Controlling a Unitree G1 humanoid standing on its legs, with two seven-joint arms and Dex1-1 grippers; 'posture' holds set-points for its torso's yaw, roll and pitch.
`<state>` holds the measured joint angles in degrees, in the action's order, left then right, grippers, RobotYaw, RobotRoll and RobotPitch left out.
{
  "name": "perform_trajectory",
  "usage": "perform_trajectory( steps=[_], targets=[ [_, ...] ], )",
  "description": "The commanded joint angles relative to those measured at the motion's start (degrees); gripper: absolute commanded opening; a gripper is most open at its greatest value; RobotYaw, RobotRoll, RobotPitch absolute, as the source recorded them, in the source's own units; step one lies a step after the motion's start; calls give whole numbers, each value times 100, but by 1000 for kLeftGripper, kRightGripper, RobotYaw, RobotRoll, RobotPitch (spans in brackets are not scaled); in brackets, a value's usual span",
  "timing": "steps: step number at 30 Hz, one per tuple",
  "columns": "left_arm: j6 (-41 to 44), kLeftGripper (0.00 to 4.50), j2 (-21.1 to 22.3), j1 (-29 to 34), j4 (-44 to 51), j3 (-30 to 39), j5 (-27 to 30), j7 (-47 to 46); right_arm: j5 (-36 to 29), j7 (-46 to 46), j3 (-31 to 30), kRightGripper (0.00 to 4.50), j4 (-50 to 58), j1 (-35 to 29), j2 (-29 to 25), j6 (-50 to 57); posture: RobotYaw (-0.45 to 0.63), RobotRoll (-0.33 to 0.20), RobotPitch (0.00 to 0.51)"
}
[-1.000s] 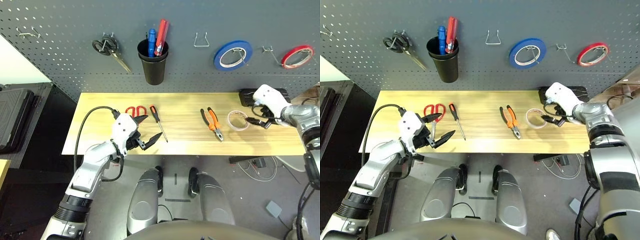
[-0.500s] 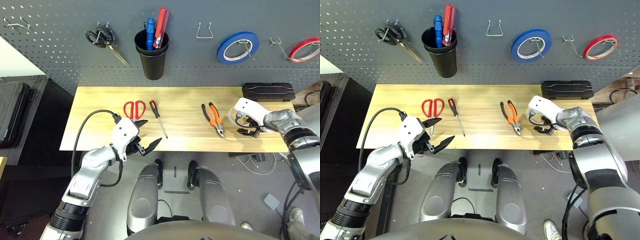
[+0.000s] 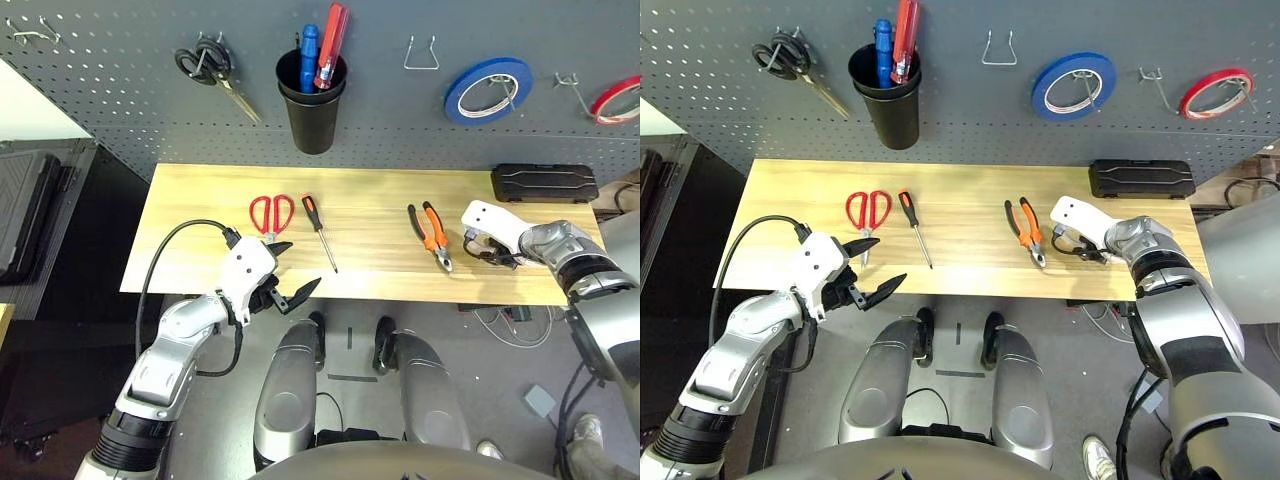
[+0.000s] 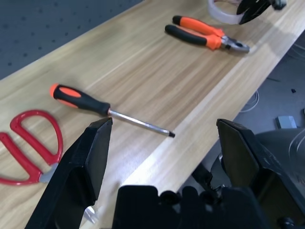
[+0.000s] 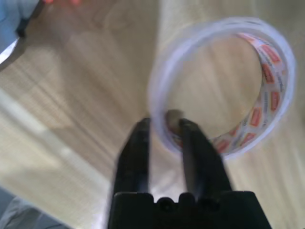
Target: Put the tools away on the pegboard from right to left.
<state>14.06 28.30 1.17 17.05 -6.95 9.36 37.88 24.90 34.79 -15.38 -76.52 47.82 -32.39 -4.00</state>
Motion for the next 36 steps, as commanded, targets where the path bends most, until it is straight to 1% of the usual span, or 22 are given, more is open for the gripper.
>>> perform_trajectory(
  steps=[1, 5, 9, 11, 13, 15, 16, 19, 22, 25, 30, 36],
  targets=[
    [-189, 4500, -35, -1, -175, -120, -63, 64, -79, -302, 114, 44, 13, -218, -207, -184, 255, 0, 288],
    [-349, 4500, -116, -145, -286, -150, 9, 137, -269, -575, 312, 44, 162, -478, -394, -473, 238, 0, 265],
    [-566, 4500, -158, -155, -267, -107, 218, 317, -606, -1018, 675, 44, 469, -968, -529, -807, 213, 0, 245],
    [-852, 4500, -199, -172, -277, -49, 333, 429, -818, -1439, 931, 44, 802, -1423, -586, -1126, 201, 0, 234],
    [-984, 4500, -240, -216, -310, -35, 376, 475, -915, -1639, 1064, 44, 1016, -1663, -614, -1278, 195, 0, 230],
    [-1238, 4500, -317, -245, -250, 31, 566, 599, -992, -2107, 1240, 44, 1433, -2172, -663, -1698, 178, 0, 219],
    [-1331, 4500, -365, -286, -247, 45, 633, 637, -1014, -2275, 1299, 44, 1554, -2323, -684, -1846, 171, 0, 216],
    [-1242, 4500, -393, -372, -17, 91, 977, 776, -1082, -2791, 1492, 44, 1848, -2857, -684, -2240, 156, 0, 205],
    [-1205, 4500, -355, -414, 176, 136, 1247, 933, -1086, -3242, 1601, 44, 1977, -3248, -671, -2657, 150, 0, 196],
    [-1209, 4500, -313, -529, 276, 131, 1357, 1043, -1050, -3793, 1690, 44, 1875, -3460, -687, -3152, 147, 0, 180],
    [-1294, 4500, -309, -644, 351, 99, 1433, 1149, -922, -4454, 1709, 44, 1669, -3575, -784, -4002, 153, 0, 165],
    [-1315, 4500, -320, -667, 434, 41, 1487, 1231, -902, -4727, 1679, 44, 1438, -3454, -846, -4645, 161, 0, 153]
  ],
)
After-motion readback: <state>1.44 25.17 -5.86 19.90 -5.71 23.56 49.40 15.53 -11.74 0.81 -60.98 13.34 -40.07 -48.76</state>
